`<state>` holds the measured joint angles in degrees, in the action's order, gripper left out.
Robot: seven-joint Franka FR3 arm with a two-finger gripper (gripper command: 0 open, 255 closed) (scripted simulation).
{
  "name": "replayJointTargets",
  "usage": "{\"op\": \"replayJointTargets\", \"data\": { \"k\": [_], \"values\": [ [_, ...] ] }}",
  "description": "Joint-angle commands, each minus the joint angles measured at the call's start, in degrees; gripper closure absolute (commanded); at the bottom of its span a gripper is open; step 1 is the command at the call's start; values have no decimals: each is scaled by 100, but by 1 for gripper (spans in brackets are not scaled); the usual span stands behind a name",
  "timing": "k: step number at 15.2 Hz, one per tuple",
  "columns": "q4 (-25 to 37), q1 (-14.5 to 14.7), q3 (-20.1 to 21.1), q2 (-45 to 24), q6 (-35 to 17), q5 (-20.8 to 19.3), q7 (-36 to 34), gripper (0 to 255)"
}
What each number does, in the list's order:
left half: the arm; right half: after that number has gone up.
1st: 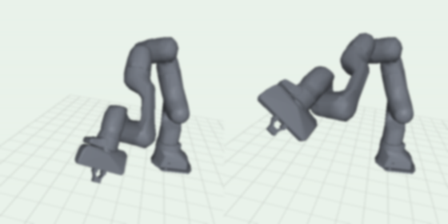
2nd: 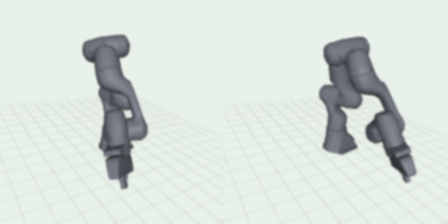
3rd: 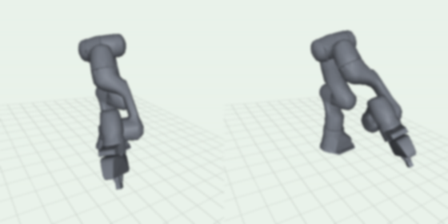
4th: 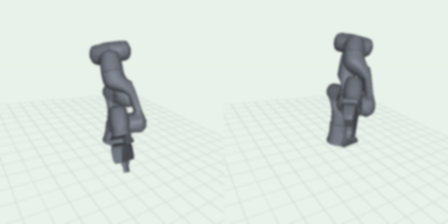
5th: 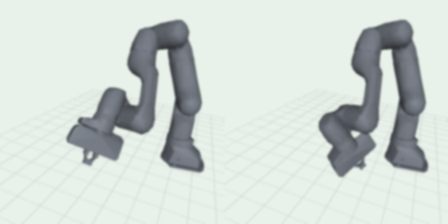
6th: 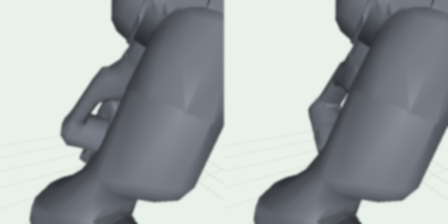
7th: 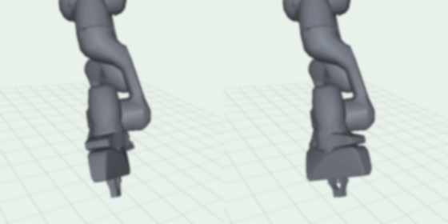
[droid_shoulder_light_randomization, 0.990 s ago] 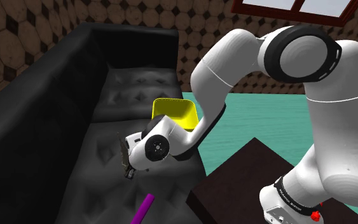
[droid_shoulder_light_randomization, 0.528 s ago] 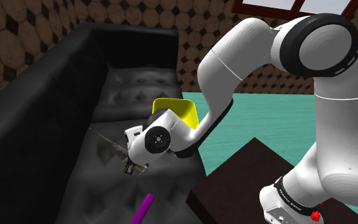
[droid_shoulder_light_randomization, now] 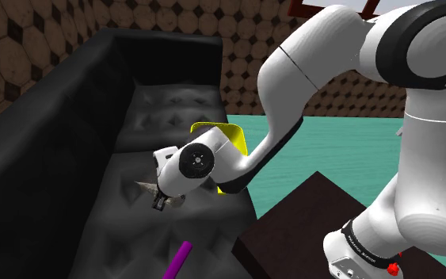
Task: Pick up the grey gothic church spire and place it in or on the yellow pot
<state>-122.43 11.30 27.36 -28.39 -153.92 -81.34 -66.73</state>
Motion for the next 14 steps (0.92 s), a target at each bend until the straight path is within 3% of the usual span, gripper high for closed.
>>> {"op": "replayJointTargets", "data": {
  "k": [1, 14],
  "values": [
    [-75, -78, 73, 159, -6, 209, 192, 255],
    [-375, -541, 633, 1066, 102, 1671, 1453, 255]
  ]
}}
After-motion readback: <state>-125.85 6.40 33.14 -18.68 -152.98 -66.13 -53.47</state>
